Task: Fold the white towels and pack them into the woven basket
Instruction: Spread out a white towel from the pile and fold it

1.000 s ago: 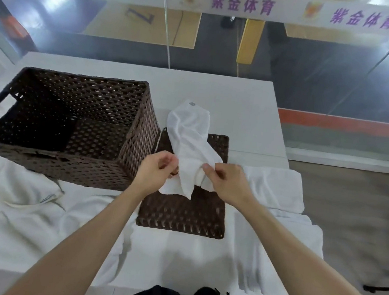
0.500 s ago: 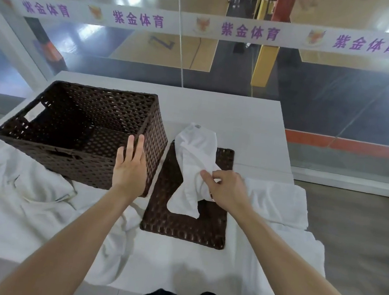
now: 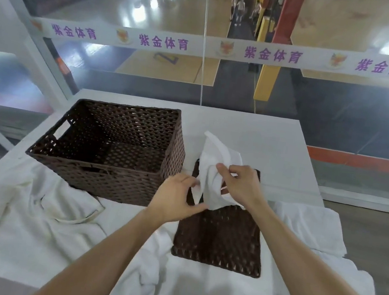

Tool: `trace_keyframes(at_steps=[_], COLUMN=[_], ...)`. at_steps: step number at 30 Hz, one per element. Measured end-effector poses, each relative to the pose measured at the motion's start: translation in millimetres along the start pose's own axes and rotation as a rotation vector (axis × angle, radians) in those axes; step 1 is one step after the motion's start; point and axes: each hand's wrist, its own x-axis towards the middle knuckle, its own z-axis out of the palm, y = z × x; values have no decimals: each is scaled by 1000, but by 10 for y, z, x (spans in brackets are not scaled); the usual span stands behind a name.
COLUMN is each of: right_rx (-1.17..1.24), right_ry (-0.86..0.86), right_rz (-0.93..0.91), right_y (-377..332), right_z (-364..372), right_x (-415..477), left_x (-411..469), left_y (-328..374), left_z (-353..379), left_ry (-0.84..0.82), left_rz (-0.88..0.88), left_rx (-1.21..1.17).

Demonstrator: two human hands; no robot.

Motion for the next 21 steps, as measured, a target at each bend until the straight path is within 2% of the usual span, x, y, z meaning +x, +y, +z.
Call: trace_keyframes(at_steps=[2,6,8,10,11,12,14,17,21], right_rx=[1,-72,-45,-36,-45,-52,-75,-112,197], right_ry=[-6,69,138,175,176,165,156,239,386], right_rz=[-35,-97,-99,-99,-94,-90,-99,-45,144], right_y=[-112,-184,-204,-232,-254,-265,-270,-243,-212], right_z=[-13,-154,-266,-351,-383,-415,-512,-790,-1144], right_x=[-8,-4,-10,-8,-10,-4,3,60,229], left_x=[77,392,503,582,607,636,729,946,1288], left_y=[-36,-155,-76,75,145,218,300,283,230], left_z=[78,21,-54,-94,-80,-53,7,-121,-602], left_ry=[-79,-53,-163,-348,-388,-380,-245,-79,121], left_rz=[-94,-233,-213,-216,-220,-202,-183,-278,-267], left_rx=[-113,-326,-536,-757,-764,-730,-638,-691,-695])
